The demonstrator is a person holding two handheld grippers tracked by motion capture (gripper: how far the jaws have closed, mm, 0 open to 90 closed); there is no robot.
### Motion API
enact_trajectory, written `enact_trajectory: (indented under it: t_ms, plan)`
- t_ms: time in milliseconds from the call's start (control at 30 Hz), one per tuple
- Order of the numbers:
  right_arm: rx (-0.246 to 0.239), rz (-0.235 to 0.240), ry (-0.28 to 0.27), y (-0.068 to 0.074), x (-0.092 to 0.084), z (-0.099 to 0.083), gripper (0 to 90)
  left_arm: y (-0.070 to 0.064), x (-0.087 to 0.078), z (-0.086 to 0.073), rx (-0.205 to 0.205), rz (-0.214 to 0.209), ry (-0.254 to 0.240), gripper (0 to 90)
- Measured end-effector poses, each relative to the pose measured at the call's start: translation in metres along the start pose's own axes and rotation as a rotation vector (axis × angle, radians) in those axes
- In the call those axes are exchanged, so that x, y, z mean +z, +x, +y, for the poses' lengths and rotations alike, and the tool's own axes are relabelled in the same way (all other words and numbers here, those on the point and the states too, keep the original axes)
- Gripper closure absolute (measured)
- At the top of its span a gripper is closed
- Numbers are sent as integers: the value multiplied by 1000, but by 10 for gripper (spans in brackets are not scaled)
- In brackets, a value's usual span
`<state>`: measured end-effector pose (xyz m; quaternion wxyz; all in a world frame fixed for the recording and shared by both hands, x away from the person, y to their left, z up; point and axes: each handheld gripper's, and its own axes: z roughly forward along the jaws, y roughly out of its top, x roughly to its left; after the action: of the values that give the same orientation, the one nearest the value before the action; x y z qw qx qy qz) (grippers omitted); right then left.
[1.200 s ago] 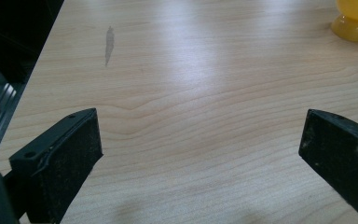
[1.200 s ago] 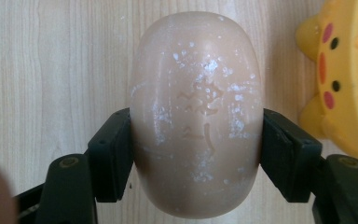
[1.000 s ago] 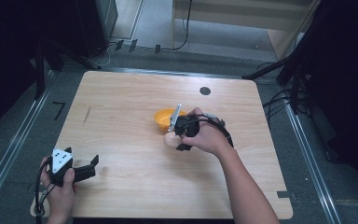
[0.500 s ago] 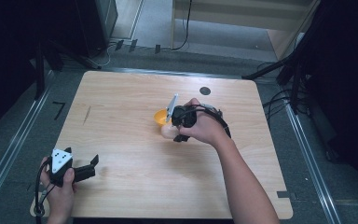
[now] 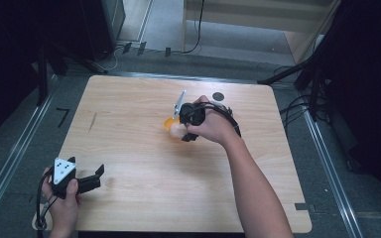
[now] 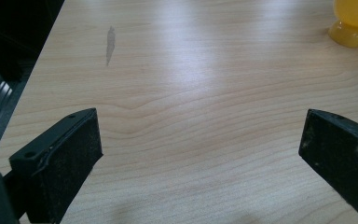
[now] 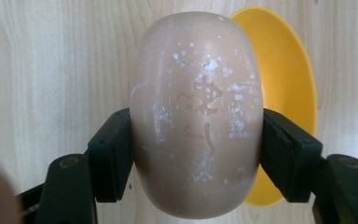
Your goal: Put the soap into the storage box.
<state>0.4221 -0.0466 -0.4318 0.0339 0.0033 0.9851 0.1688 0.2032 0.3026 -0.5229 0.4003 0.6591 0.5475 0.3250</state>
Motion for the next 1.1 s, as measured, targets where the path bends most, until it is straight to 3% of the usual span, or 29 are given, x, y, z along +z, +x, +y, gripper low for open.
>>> enact_trajectory:
  t_ms: [533,1100]
  plan:
    - [0,-20,58,-27,7,8,329,2,-1,0,-18,-9,-8,0]
    - [22,6,102,-35,15,6,328,2,-1,-1,-16,-7,-8,0]
